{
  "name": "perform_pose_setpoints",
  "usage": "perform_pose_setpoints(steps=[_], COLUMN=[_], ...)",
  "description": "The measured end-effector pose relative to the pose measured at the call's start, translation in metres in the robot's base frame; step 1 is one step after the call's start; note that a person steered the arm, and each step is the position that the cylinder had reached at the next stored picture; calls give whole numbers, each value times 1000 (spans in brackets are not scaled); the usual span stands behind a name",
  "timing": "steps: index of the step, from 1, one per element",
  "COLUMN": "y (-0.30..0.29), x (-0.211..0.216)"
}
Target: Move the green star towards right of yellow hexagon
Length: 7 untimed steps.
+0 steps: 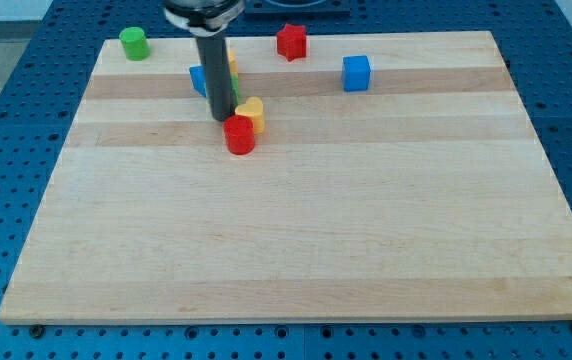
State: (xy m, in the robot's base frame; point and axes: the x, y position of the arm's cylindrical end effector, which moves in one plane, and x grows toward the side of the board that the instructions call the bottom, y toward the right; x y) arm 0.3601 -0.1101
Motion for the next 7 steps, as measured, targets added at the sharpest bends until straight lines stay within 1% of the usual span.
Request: perform_pose_setpoints(steps=[1,2,3,4,6,7], y=[-29,-45,-41,-24,9,29], x=[5,-1,-11,-18,-47,-49])
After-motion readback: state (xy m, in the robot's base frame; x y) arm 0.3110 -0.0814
